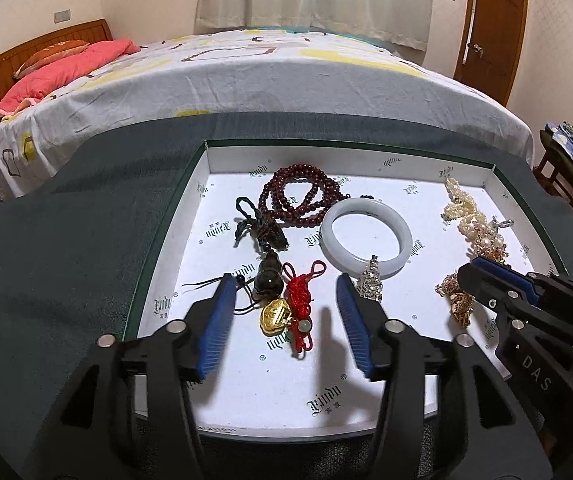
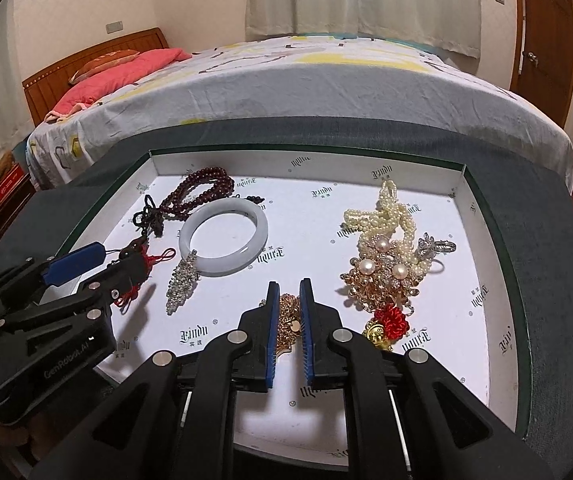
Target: Organize jewelry
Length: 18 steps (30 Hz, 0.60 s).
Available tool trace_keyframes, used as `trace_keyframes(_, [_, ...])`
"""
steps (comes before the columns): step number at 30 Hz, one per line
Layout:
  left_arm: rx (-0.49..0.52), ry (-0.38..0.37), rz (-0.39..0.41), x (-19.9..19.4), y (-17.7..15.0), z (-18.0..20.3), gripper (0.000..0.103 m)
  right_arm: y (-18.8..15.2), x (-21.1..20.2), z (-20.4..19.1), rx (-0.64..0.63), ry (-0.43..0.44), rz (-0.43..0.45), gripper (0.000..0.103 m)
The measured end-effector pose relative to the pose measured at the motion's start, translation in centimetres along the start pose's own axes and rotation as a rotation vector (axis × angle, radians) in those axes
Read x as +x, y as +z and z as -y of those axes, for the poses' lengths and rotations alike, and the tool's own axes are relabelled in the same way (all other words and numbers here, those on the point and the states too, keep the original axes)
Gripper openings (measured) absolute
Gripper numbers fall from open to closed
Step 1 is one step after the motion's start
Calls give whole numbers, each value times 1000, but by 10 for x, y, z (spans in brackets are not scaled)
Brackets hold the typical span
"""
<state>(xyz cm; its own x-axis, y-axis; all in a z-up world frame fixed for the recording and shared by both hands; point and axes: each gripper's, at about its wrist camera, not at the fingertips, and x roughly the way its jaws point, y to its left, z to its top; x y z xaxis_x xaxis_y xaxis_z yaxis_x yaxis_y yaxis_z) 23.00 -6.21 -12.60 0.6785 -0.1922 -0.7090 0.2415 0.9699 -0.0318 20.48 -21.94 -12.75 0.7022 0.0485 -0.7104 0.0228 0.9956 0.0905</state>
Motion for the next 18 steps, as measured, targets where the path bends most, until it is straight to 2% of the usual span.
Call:
trace_keyframes(2, [0, 2, 5, -1, 0, 0, 62, -1, -3, 0, 4, -9, 16, 54])
trace_keyframes(8, [9, 17, 18, -11, -2, 1, 76, -4, -14, 2, 4, -27, 31, 57])
trace_keyframes(11, [14, 32, 37, -26, -5, 2, 82, -10, -28, 6, 23, -46, 50, 68])
trace_keyframes(14, [20, 46, 43, -39, -10, 4, 89, -16, -41, 9, 25, -60, 57, 72])
trace_keyframes(18, [16, 59, 59, -64, -19, 8, 90, -29, -67, 16, 35, -84, 59, 75])
